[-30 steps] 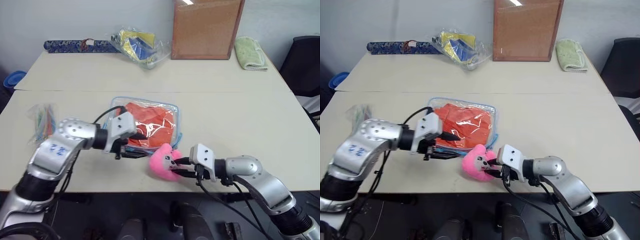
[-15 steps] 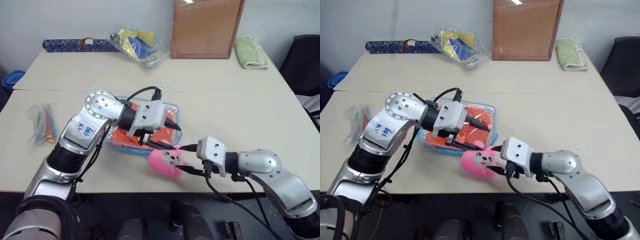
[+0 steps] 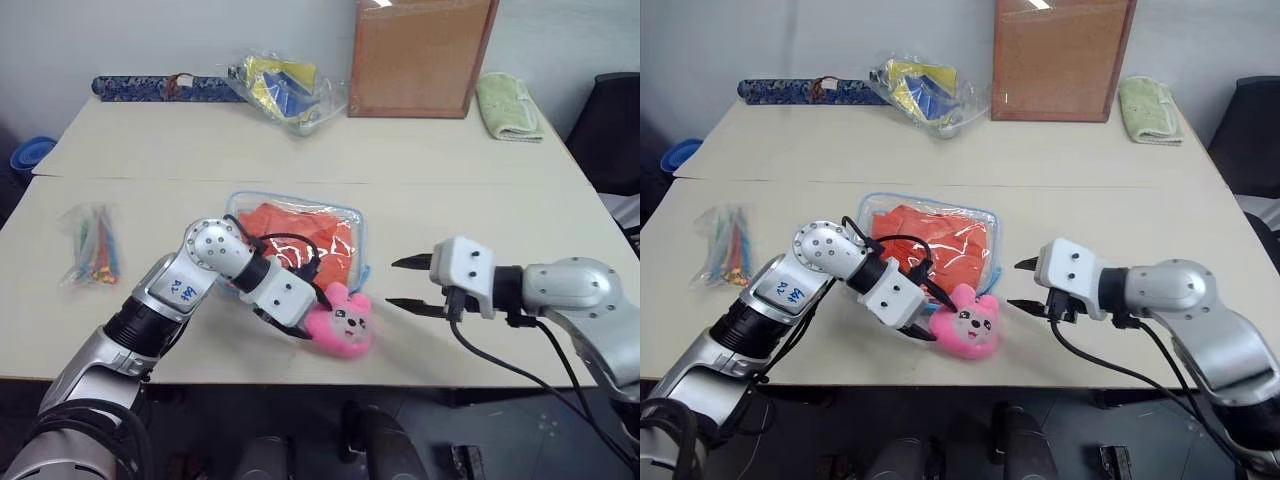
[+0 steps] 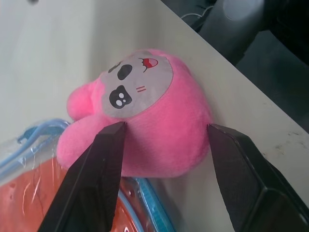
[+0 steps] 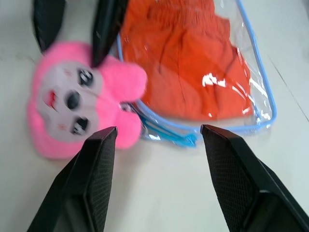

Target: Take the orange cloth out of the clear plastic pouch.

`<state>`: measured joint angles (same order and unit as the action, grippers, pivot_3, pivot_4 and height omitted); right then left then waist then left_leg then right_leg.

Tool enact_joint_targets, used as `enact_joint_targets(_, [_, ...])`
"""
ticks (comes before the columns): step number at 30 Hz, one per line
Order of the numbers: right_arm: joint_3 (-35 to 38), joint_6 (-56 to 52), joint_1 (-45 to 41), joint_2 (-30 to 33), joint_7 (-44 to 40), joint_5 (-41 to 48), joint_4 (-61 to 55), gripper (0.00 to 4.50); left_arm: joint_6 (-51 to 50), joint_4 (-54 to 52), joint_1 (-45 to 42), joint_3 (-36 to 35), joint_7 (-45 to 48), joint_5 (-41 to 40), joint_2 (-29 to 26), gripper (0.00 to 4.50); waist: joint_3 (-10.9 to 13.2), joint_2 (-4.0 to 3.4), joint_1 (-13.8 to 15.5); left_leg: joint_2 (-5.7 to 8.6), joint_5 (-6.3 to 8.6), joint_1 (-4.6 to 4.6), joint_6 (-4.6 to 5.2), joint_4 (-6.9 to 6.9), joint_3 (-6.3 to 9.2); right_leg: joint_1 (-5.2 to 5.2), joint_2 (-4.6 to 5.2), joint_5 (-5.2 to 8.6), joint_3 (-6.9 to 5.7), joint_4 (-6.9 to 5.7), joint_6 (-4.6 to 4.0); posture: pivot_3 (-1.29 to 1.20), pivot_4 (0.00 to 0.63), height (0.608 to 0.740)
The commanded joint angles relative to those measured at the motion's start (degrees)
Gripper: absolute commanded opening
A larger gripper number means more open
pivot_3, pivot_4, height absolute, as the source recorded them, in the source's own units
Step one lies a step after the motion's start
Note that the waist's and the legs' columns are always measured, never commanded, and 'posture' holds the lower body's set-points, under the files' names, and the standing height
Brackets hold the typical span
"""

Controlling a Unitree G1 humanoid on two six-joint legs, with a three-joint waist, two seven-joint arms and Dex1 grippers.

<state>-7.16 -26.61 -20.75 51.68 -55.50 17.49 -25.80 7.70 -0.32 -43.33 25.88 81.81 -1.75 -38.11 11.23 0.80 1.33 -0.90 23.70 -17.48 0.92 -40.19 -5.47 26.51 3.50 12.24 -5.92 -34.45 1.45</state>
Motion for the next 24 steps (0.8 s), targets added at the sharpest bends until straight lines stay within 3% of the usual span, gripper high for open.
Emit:
enact_joint_targets(1, [-3.7,7.6,-3.2,-2.0,-1.9,-4.9,5.8,2.89,0.8,-0.8,0.8,0.4,-1.2,2.3,0.1,2.84,0.0,0.00,-0.1,-0.01,0.00,-0.01,0.01,0.00,-0.03,0.00,0.02,-0.02,0.02,-0.07,0.03,0.00,0.150,0.740])
enact_joint_targets(4, [-6.1,12.1,-6.2,-4.6,-2.2,-8.1,11.4,2.89,2.4,1.0,0.6,0.3,-2.9,4.4,0.9,2.84,0.0,0.00,-0.1,-0.03,-0.01,-0.03,0.01,-0.01,0.00,0.01,0.02,-0.02,-0.02,-0.09,0.03,0.00,0.150,0.740])
enact_joint_targets(5, [-6.7,14.0,-7.1,-5.3,-2.2,-9.4,13.1,2.95,3.0,1.3,0.7,0.3,-2.9,4.6,0.9,2.65,0.0,0.00,-0.1,-0.02,-0.01,-0.02,0.02,-0.02,-0.02,0.00,0.01,-0.02,-0.01,-0.09,0.03,0.00,0.150,0.740])
enact_joint_targets(7, [-7.8,18.3,-8.8,-6.5,-2.3,-12.1,16.3,2.96,3.1,1.3,1.1,-0.1,-2.0,3.9,0.6,2.22,0.0,-0.01,-0.1,-0.03,-0.01,-0.02,0.02,-0.02,-0.01,0.00,0.04,-0.02,-0.02,-0.10,0.03,0.00,0.150,0.740])
enact_joint_targets(14, [-9.5,27.0,-12.3,-9.6,-3.5,-16.5,23.9,2.96,0.6,0.0,1.7,-1.5,-1.4,2.3,0.2,0.10,0.0,-0.01,-0.1,-0.06,-0.02,-0.06,0.01,-0.03,0.00,0.01,0.07,-0.02,-0.05,-0.14,0.03,0.00,0.150,0.740])
enact_joint_targets(19, [-10.4,30.8,-13.8,-11.8,-4.8,-18.0,27.3,2.96,-1.0,-1.7,2.5,-1.7,-1.2,1.5,-0.1,0.02,0.0,-0.01,-0.3,-0.08,-0.02,-0.05,0.00,-0.04,-0.01,0.02,0.07,-0.02,-0.04,-0.18,0.03,0.00,0.150,0.740])
enact_joint_targets(22, [-10.7,31.9,-14.5,-13.2,-5.6,-18.2,28.4,2.36,-1.6,-2.2,2.6,-1.7,-1.5,1.5,0.1,0.00,0.0,-0.01,-0.4,-0.08,-0.03,-0.04,-0.01,-0.06,-0.02,0.02,0.07,-0.02,-0.04,-0.21,0.03,0.00,0.150,0.740])
enact_joint_targets(24, [-10.8,32.2,-14.9,-14.1,-5.7,-18.6,28.8,1.68,-1.8,-2.4,2.7,-1.7,-1.5,1.4,0.1,0.00,0.0,-0.02,-0.5,-0.09,-0.03,-0.04,-0.02,-0.06,-0.01,0.02,0.07,-0.02,-0.04,-0.23,0.03,0.00,0.150,0.740])
